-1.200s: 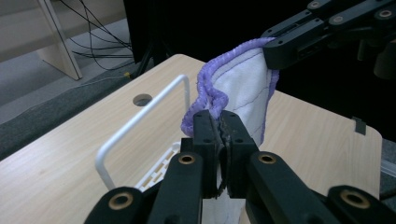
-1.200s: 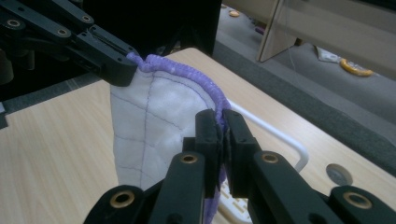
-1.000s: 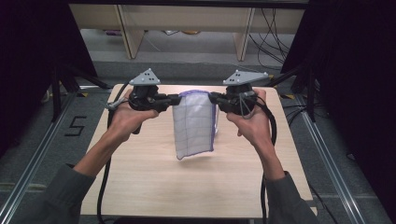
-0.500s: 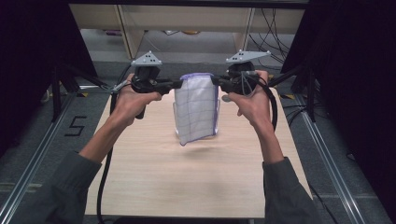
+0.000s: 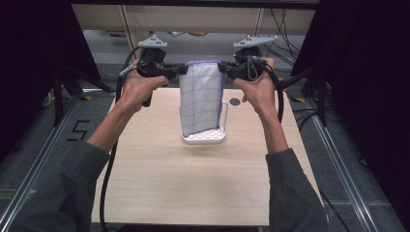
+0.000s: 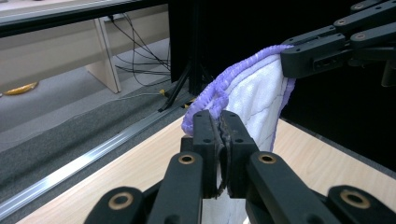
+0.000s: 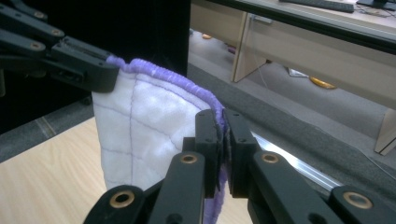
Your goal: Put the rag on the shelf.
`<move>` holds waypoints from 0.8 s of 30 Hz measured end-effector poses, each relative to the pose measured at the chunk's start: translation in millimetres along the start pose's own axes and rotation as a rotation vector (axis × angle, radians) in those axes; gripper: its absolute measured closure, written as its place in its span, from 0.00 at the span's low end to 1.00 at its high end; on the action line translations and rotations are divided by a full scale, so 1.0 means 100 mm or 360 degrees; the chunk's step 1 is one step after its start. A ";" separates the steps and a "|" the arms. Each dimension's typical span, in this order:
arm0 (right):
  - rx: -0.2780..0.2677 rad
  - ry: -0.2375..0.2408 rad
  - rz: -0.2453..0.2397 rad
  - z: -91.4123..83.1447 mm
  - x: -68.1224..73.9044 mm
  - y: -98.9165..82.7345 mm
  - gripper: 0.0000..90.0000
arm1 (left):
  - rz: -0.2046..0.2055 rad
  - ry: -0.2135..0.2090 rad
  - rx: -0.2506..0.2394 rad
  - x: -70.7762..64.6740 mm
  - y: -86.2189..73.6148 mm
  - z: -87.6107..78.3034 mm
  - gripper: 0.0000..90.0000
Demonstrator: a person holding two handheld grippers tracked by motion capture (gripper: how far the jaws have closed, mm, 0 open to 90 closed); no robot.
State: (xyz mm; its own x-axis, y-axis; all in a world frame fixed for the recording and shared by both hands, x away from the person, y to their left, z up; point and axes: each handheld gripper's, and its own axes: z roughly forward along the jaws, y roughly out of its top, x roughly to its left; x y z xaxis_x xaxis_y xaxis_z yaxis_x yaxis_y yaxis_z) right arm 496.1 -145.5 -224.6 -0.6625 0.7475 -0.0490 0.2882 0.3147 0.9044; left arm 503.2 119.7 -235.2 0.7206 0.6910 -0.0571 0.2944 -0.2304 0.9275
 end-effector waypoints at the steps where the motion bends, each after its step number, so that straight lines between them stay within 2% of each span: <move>1: 0.0000 -0.0004 0.0005 0.02 -0.02 0.02 0.96 | -0.0010 -0.0001 -0.0004 0.02 0.01 0.02 0.95; 3: -0.0002 -0.0026 -0.0011 0.09 -0.07 0.07 0.96 | -0.0021 0.0011 -0.0009 0.07 0.03 0.06 0.95; 6: 0.0028 -0.0024 0.0030 0.20 -0.13 0.10 0.96 | -0.0048 0.0028 -0.0011 0.17 0.02 0.15 0.95; 7: 0.0017 -0.0038 0.0014 0.25 -0.17 0.10 0.96 | -0.0060 0.0030 -0.0019 0.21 0.01 0.19 0.95; 10: 0.0039 -0.0043 0.0054 0.37 -0.24 0.09 0.96 | -0.0105 0.0014 -0.0052 0.33 -0.04 0.30 0.95; 12: 0.0044 -0.0033 0.0048 0.46 -0.31 0.07 0.96 | -0.0105 0.0021 -0.0045 0.40 -0.08 0.37 0.95; 13: 0.0059 -0.0040 0.0081 0.50 -0.32 0.05 0.96 | -0.0120 0.0013 -0.0054 0.43 -0.11 0.41 0.95; 17: 0.0078 -0.0045 0.0079 0.67 -0.41 -0.03 0.96 | -0.0153 0.0018 -0.0030 0.51 -0.20 0.54 0.95; 18: 0.0094 -0.0053 0.0111 0.71 -0.41 -0.05 0.96 | -0.0149 0.0015 -0.0020 0.53 -0.22 0.57 0.95; 20: 0.0120 -0.0062 0.0111 0.78 -0.44 -0.09 0.96 | -0.0164 0.0007 -0.0018 0.56 -0.27 0.62 0.95; 21: 0.0128 -0.0066 0.0094 0.81 -0.46 -0.11 0.95 | -0.0160 0.0008 -0.0007 0.58 -0.30 0.65 0.95; 24: 0.0168 -0.0075 0.0130 0.90 -0.47 -0.17 0.95 | -0.0170 0.0020 0.0048 0.59 -0.38 0.72 0.95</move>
State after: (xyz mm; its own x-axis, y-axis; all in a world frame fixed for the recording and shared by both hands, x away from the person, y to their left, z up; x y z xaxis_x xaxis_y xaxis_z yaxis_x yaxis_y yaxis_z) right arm 584.2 -133.7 -275.8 -0.6013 0.7990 0.0011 0.4128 0.3095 0.8566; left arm 579.9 120.1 -300.7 0.6761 0.7214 -0.1499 0.3878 -0.1753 0.9049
